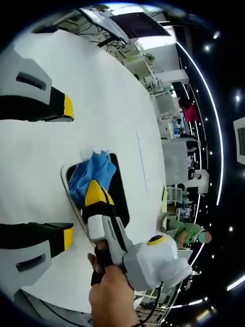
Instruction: Wipe the mirror surface with the cleaning cloth until all visible marks leave the cleaned area.
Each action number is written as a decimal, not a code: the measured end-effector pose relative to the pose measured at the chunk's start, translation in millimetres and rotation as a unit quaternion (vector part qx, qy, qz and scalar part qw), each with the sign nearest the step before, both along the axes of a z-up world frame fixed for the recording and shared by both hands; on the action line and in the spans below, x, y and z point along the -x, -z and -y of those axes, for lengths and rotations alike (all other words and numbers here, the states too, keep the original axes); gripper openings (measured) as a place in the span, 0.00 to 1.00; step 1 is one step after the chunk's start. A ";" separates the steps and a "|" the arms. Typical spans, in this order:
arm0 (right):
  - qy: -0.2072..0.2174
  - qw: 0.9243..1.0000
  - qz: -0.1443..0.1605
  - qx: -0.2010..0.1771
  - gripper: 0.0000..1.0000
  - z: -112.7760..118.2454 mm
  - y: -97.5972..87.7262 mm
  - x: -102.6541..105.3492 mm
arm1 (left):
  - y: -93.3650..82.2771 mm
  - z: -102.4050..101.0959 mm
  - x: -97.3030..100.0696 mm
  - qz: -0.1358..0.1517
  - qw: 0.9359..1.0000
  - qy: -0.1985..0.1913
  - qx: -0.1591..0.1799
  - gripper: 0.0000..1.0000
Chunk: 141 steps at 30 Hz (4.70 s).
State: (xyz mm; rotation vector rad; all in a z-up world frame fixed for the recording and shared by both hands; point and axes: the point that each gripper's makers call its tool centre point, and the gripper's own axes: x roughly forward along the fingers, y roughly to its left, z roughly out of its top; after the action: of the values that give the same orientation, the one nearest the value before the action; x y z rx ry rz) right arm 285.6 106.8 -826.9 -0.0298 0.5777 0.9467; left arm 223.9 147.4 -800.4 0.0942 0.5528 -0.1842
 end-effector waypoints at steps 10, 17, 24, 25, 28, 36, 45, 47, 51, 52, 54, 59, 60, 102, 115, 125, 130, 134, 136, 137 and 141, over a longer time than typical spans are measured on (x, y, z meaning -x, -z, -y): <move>0.028 0.999 0.009 -0.018 0.01 16.1 -16.4 -7.4 | -0.3 0.0 -1.9 0.003 1.000 0.001 -0.002 0.82; 0.056 0.998 0.016 -0.031 0.01 33.8 -30.2 -10.9 | -0.8 -0.1 -2.0 0.003 1.000 0.001 -0.005 0.82; 0.097 0.994 0.024 -0.037 0.01 69.0 -40.0 -18.1 | -1.7 2.0 -1.6 0.003 1.000 0.006 -0.009 0.82; 0.104 0.994 0.025 -0.038 0.01 74.5 -41.7 -19.2 | -1.9 2.3 -1.6 0.003 1.000 0.006 -0.010 0.82; 0.123 0.991 0.028 -0.043 0.01 91.7 -46.9 -22.4 | -1.9 3.7 -1.3 0.003 1.000 0.009 -0.013 0.82; 0.162 0.986 0.029 -0.041 0.01 136.2 -44.5 -21.2 | -1.3 5.7 -0.7 0.001 1.000 0.013 -0.016 0.82; 0.210 0.977 0.031 -0.031 0.01 192.3 -41.3 -25.6 | 1.0 8.5 -0.6 -0.003 1.000 0.018 -0.018 0.82; 0.220 0.975 0.036 -0.017 0.01 206.8 -39.0 -27.6 | 1.8 8.9 -0.9 -0.004 1.000 0.019 -0.020 0.82; 0.242 0.969 0.042 0.014 0.01 240.6 -31.1 -32.0 | 3.0 8.1 -1.2 -0.005 1.000 0.019 -0.021 0.82; 0.247 0.968 0.045 0.029 0.01 250.4 -28.0 -33.6 | 3.2 8.0 -1.2 -0.005 1.000 0.019 -0.022 0.82; 0.256 0.964 0.046 0.049 0.01 267.6 -21.6 -36.9 | 3.5 8.7 -0.9 -0.006 1.000 0.020 -0.023 0.82; 0.278 0.958 0.040 0.067 0.01 290.8 -11.3 -39.1 | 4.9 8.7 -1.0 -0.008 0.999 0.020 -0.024 0.82; 0.279 0.957 0.040 0.071 0.01 289.7 -11.4 -36.9 | 5.3 8.3 -0.9 -0.009 0.999 0.020 -0.025 0.82; 0.271 0.960 0.069 0.031 0.47 281.7 -43.6 -4.2 | 4.0 3.9 -4.9 0.010 1.000 0.009 0.013 0.83; 0.295 0.951 0.094 0.009 0.45 282.3 -48.9 17.7 | 2.0 12.4 -3.8 0.015 1.000 0.026 0.002 0.84; 0.292 0.952 0.091 0.009 0.44 275.0 -48.3 19.8 | -0.7 6.2 -2.2 0.017 1.000 0.018 -0.007 0.84; 0.296 0.951 0.091 0.010 0.44 276.0 -48.5 20.9 | -1.3 5.5 -1.8 0.018 1.000 0.017 -0.009 0.84; 0.293 0.952 0.089 0.008 0.43 272.7 -47.8 21.9 | -1.6 2.1 -3.3 0.019 1.000 0.013 -0.007 0.83; 0.291 0.952 0.089 0.011 0.43 271.9 -47.5 22.4 | -3.8 3.3 -2.5 0.021 1.000 0.012 -0.006 0.83; 0.292 0.952 0.089 0.009 0.43 272.2 -48.0 22.5 | -4.3 3.7 -2.1 0.021 1.000 0.012 -0.006 0.83; 0.298 0.950 0.089 0.008 0.43 275.5 -49.2 23.1 | -3.7 5.0 -2.0 0.020 1.000 0.014 -0.007 0.83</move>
State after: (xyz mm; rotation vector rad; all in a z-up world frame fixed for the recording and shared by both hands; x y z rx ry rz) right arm 262.5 -168.7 -777.7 0.0436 0.3894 0.3454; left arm 225.9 142.5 -796.8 0.1186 0.5132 -0.2045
